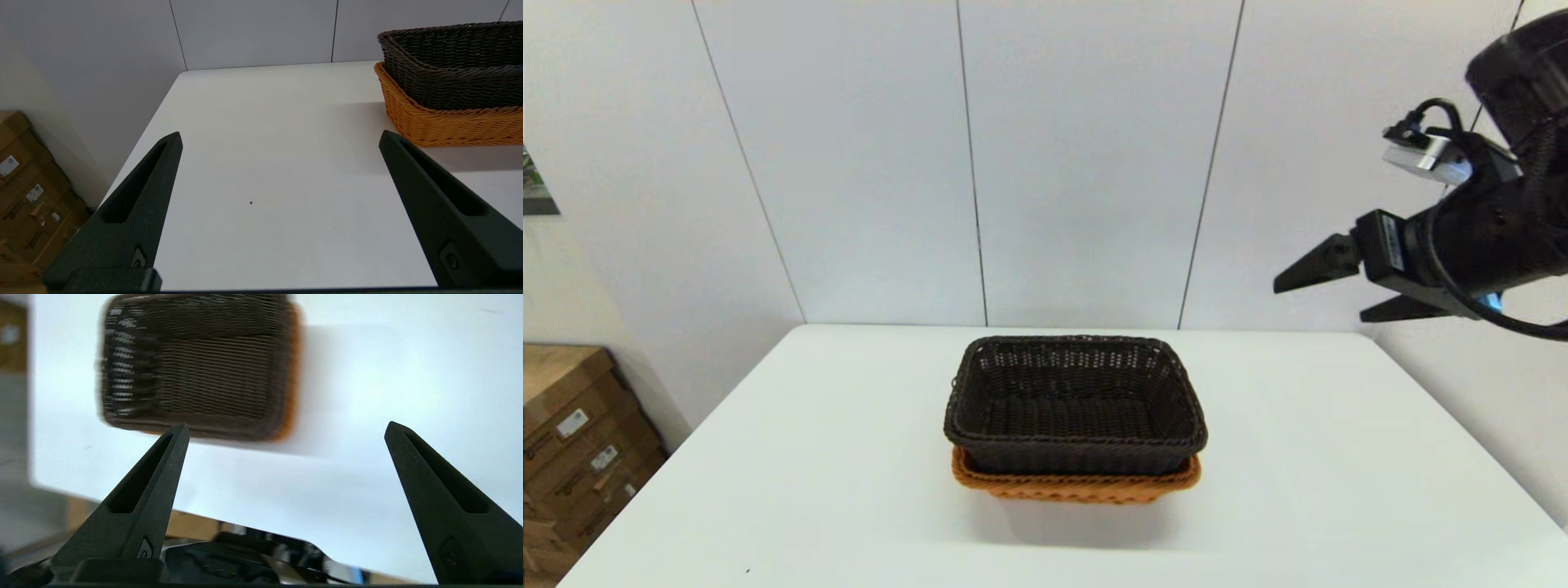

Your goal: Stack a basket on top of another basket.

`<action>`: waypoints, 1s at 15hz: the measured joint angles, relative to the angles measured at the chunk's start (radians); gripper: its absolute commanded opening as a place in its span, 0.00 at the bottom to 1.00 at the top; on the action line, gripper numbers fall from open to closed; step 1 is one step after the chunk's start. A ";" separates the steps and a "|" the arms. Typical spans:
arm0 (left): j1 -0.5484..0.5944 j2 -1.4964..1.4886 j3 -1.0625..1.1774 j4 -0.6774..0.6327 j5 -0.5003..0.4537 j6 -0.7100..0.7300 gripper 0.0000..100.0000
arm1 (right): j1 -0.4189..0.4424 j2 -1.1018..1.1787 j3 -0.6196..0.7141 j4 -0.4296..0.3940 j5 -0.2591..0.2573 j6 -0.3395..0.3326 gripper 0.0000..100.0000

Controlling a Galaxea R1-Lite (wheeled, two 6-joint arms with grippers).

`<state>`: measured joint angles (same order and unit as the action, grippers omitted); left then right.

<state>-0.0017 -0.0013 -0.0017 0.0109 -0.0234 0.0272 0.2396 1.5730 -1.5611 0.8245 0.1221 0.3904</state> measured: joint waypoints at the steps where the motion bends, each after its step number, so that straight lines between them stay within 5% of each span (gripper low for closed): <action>1: 0.000 0.000 0.000 0.000 0.000 0.000 1.00 | 0.000 -0.051 0.046 0.000 -0.031 0.000 1.00; 7: 0.000 0.000 0.000 0.000 0.000 0.000 1.00 | 0.000 -0.392 0.283 -0.002 -0.122 -0.010 1.00; 15: 0.000 0.000 0.000 0.000 0.000 0.000 1.00 | -0.006 -0.799 0.484 0.016 -0.139 -0.099 1.00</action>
<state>-0.0017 -0.0013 -0.0017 0.0104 -0.0230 0.0274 0.2338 0.7745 -1.0770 0.8400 -0.0172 0.2919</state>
